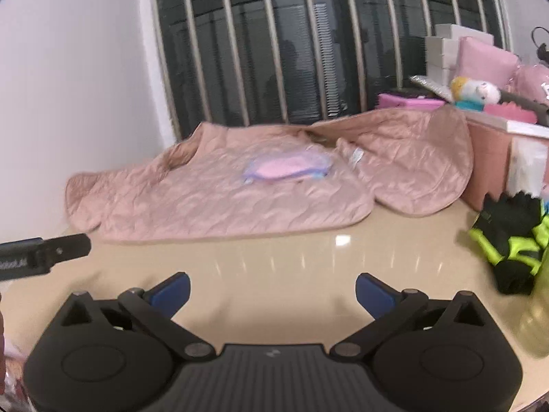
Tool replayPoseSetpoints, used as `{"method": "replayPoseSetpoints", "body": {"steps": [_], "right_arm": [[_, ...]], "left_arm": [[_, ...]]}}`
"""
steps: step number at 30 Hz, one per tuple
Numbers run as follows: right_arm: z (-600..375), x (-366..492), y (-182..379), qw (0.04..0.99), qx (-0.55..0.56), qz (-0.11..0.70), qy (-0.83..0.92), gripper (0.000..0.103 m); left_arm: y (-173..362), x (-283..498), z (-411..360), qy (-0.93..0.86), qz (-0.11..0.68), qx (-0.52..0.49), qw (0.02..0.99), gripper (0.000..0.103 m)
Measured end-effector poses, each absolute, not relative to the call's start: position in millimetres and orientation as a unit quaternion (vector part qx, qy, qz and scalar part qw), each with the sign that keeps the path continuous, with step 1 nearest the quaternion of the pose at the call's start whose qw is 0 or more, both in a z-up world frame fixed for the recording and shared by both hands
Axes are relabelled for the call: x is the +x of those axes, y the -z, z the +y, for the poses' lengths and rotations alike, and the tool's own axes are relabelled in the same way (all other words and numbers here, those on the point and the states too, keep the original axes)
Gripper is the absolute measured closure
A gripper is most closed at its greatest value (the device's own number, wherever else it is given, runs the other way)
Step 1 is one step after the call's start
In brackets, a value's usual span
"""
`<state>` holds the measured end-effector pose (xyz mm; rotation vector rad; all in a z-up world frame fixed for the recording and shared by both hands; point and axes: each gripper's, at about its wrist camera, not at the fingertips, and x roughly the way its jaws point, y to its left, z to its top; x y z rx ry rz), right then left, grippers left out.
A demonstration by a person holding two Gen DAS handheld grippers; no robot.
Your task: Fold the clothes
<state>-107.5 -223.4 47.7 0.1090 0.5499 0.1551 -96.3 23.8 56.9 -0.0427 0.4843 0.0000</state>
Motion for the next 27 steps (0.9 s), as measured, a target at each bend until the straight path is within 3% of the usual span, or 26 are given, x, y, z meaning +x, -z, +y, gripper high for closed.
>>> {"method": "replayPoseSetpoints", "body": {"steps": [5,8,12,16,27], "right_arm": [[-206.5,-102.7,-29.1,0.964,0.032,0.257,-0.056,0.0],[-194.0,-89.2,-22.8,0.965,0.018,0.255,-0.05,0.0],[-182.6,-65.0,-10.2,0.964,0.016,0.265,-0.032,0.0],[-181.0,-47.4,-1.0,0.956,0.033,0.29,-0.005,0.0],[-169.1,-26.8,6.1,0.95,-0.008,0.313,-0.015,0.0]], "left_arm": [[-20.2,-85.2,18.4,-0.005,0.247,0.022,0.969,0.0],[-11.5,-72.4,23.6,-0.012,0.25,-0.007,0.968,0.0],[-7.2,-58.0,33.4,-0.01,0.266,-0.038,0.963,0.0],[-2.1,-48.0,30.5,-0.023,0.291,0.008,0.957,0.0],[1.1,-21.8,23.8,0.0,0.319,0.005,0.948,0.0]]}}
